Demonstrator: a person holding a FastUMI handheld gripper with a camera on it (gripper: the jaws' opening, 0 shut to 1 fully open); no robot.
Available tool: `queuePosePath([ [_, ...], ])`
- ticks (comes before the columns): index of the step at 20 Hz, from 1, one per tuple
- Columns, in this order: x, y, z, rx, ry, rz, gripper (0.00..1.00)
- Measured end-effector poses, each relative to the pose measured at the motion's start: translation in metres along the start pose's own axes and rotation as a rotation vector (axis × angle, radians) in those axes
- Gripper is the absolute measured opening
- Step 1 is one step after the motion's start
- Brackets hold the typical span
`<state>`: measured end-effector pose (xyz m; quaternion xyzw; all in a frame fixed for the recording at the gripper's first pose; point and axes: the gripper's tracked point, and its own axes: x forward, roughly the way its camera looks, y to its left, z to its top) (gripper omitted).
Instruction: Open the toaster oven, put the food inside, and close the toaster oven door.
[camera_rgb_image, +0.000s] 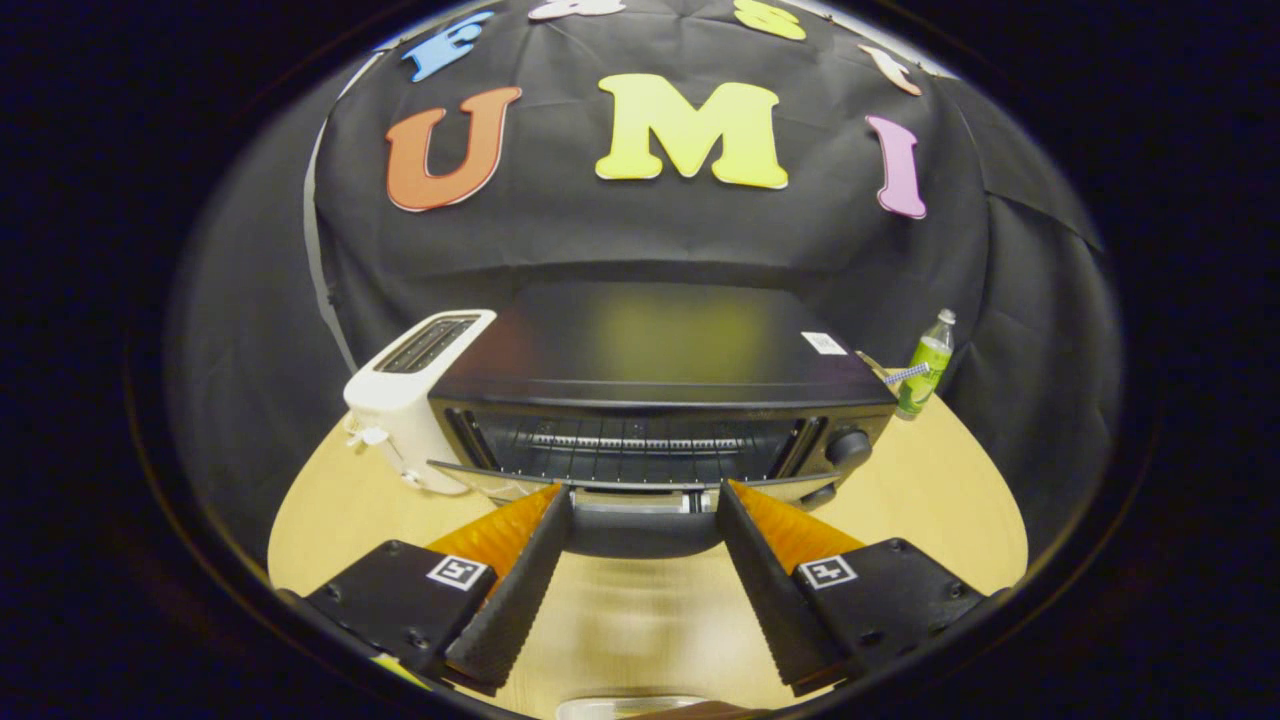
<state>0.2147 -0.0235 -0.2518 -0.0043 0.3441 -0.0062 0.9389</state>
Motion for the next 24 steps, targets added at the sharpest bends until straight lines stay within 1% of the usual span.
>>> queuePosePath([
  [4, -0.009, 0.0, -0.03, -0.053, 0.055, -0.004, 0.98],
  [7, -0.012, 0.001, -0.048, -0.058, 0.07, 0.0, 0.98],
  [10, -0.013, 0.0, -0.066, -0.025, 0.087, 0.02, 0.97],
  [12, -0.011, 0.0, -0.082, 0.028, 0.117, 0.04, 0.97],
  [13, -0.012, 0.0, -0.089, 0.036, 0.132, 0.05, 0.96],
  [16, -0.011, 0.001, -0.094, 0.029, 0.096, 0.067, 0.94],
  [18, -0.01, 0.0, -0.102, 0.041, 0.099, 0.069, 0.93],
  [21, 0.002, -0.002, -0.129, 0.061, 0.18, 0.067, 0.93],
  [23, 0.007, 0.002, -0.137, 0.073, 0.192, 0.096, 0.93],
  [24, 0.008, 0.001, -0.139, 0.083, 0.192, 0.094, 0.93],
])
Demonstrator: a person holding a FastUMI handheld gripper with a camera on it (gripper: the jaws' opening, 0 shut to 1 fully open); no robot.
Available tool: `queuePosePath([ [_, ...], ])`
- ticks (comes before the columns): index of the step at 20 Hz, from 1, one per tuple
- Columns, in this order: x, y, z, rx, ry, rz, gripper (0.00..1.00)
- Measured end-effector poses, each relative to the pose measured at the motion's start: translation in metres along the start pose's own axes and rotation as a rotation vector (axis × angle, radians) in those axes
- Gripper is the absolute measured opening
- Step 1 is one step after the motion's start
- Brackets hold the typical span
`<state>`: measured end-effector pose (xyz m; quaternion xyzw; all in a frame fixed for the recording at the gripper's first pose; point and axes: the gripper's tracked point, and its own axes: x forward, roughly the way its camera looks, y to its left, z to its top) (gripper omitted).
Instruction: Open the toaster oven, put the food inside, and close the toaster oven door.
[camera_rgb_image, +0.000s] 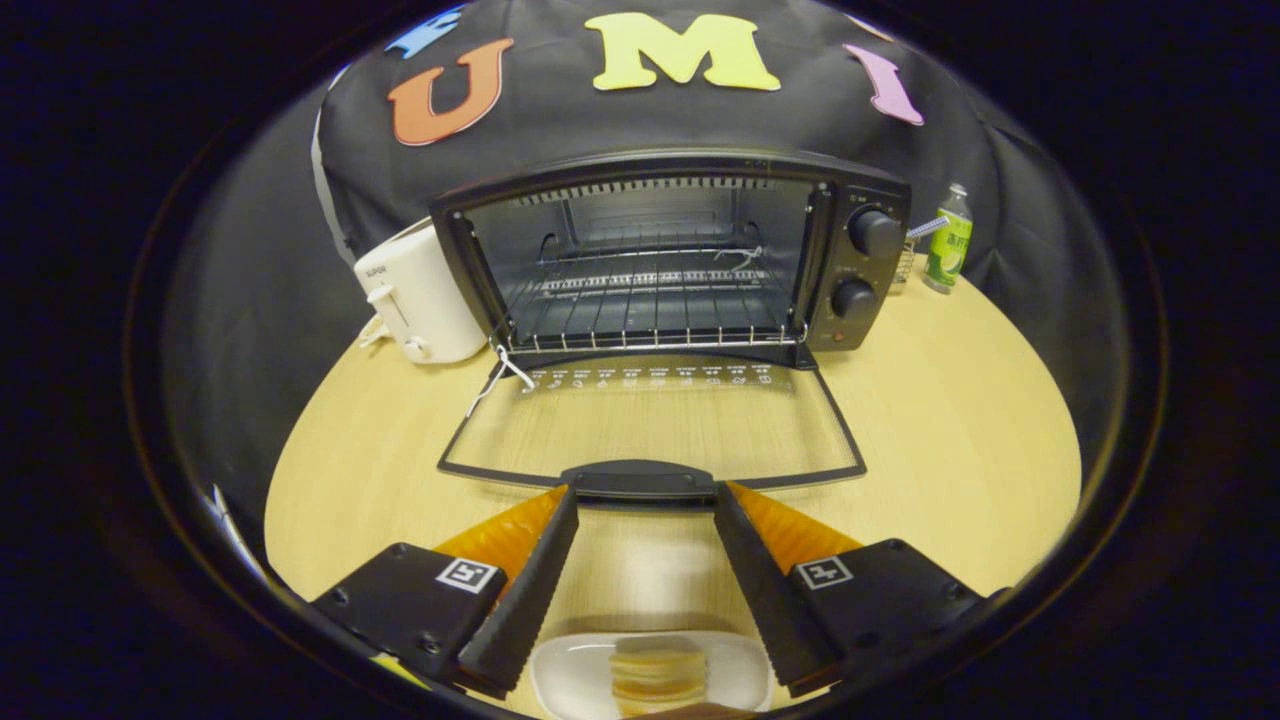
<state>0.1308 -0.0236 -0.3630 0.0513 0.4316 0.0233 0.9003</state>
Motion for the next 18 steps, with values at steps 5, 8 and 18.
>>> queuePosePath([
  [5, -0.019, 0.011, -0.015, 0.008, -0.025, 0.061, 0.91],
  [8, -0.038, 0.007, -0.033, 0.01, -0.058, 0.05, 0.91],
  [18, -0.083, -0.018, -0.105, -0.068, -0.229, -0.071, 0.91],
])
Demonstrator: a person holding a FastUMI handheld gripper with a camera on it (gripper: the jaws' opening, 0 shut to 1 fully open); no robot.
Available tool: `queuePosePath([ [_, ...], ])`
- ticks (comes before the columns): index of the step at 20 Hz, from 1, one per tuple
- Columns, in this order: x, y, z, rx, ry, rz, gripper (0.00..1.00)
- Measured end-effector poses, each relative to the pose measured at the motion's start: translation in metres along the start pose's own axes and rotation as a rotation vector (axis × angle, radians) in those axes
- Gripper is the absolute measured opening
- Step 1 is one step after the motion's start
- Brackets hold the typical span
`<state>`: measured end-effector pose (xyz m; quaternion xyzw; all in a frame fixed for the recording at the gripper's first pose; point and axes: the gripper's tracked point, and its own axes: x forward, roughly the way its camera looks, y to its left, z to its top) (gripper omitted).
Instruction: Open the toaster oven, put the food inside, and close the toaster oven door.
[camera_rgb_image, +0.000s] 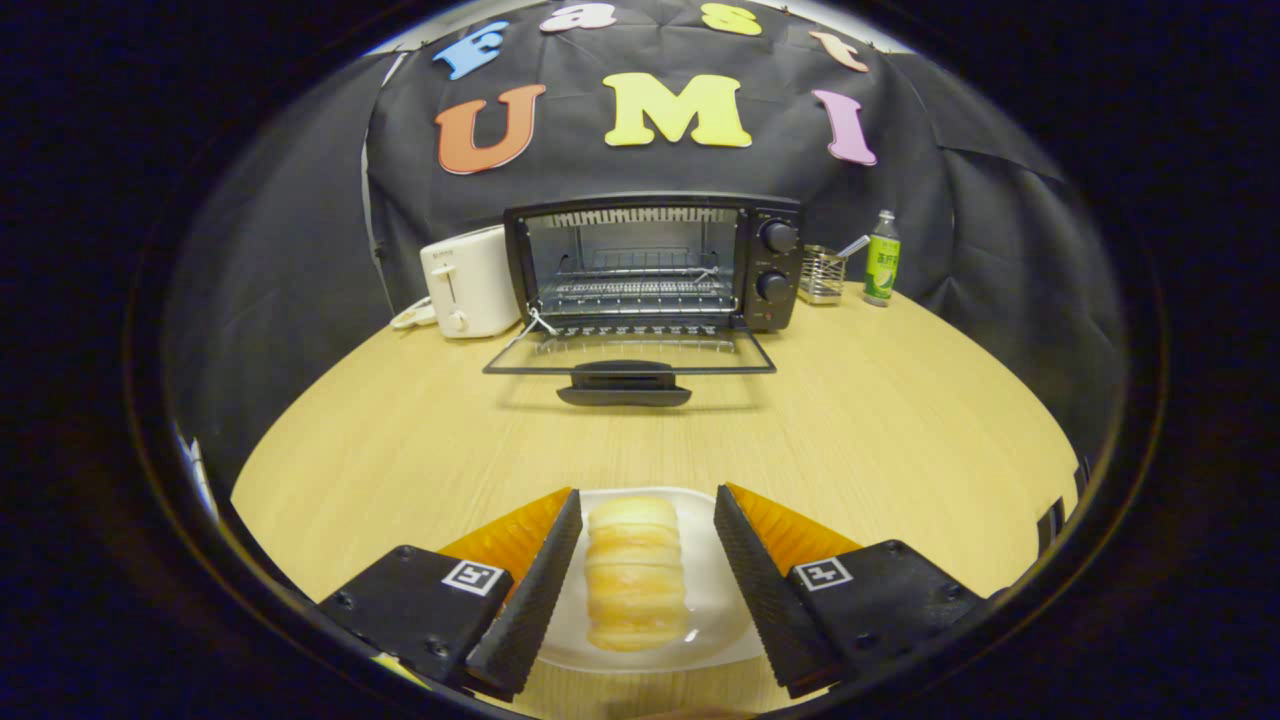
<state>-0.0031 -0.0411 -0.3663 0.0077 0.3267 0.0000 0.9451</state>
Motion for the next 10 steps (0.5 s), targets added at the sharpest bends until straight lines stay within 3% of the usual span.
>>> queuePosePath([
  [5, -0.015, -0.009, -0.014, 0.009, -0.058, -0.057, 0.93],
  [10, -0.021, 0.009, -0.034, 0.044, -0.051, 0.006, 0.91],
])
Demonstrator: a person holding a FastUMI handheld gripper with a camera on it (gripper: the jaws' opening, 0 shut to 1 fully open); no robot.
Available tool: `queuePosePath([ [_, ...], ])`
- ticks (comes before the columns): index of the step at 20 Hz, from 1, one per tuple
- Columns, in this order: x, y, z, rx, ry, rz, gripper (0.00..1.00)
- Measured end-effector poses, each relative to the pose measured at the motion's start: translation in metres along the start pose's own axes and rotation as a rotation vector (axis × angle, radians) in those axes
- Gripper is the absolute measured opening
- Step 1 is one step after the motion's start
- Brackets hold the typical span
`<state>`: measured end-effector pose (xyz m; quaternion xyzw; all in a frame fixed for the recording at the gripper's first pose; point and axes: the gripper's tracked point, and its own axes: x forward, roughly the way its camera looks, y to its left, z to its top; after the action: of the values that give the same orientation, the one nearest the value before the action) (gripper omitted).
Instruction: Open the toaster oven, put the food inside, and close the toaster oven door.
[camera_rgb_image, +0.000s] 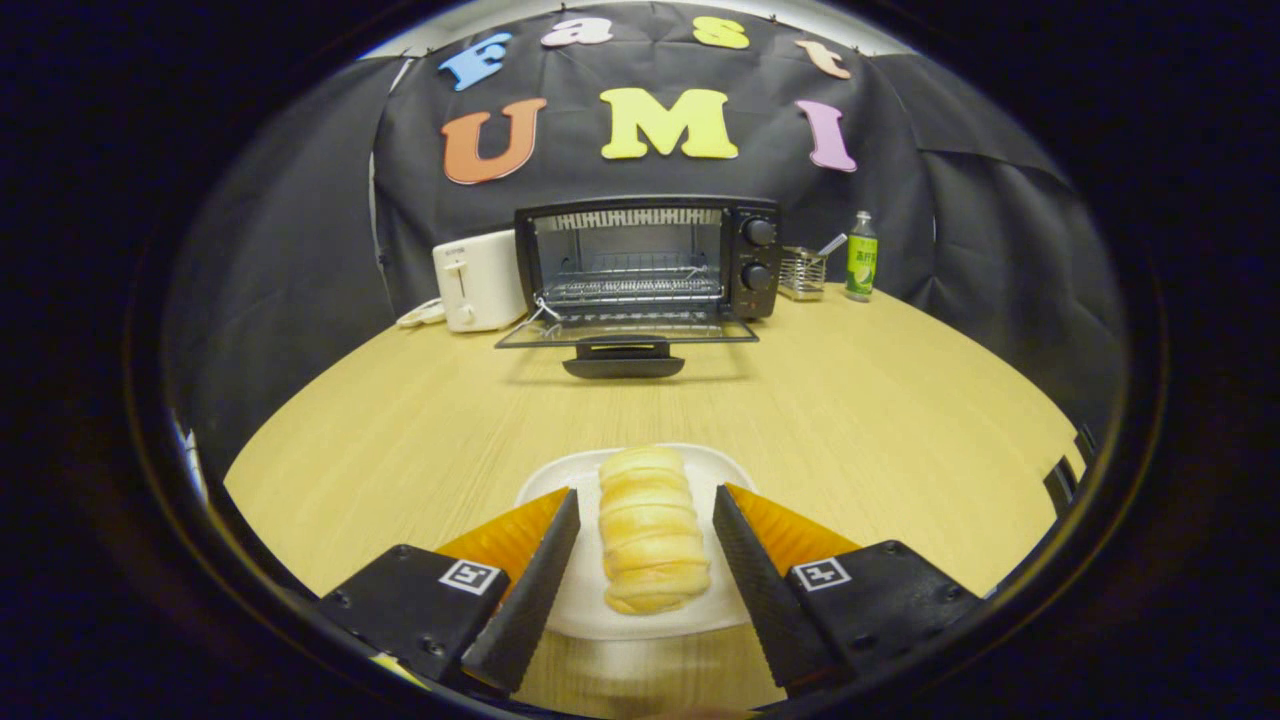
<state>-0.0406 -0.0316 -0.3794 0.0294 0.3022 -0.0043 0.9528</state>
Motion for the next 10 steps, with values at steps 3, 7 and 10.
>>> queuePosePath([
  [3, 0.002, 0.002, -0.018, -0.006, 0.045, -0.01, 0.91],
  [7, -0.001, 0.004, -0.016, 0.011, 0.016, 0.004, 0.85],
  [10, -0.003, 0.004, -0.01, 0.013, -0.002, 0.021, 0.77],
])
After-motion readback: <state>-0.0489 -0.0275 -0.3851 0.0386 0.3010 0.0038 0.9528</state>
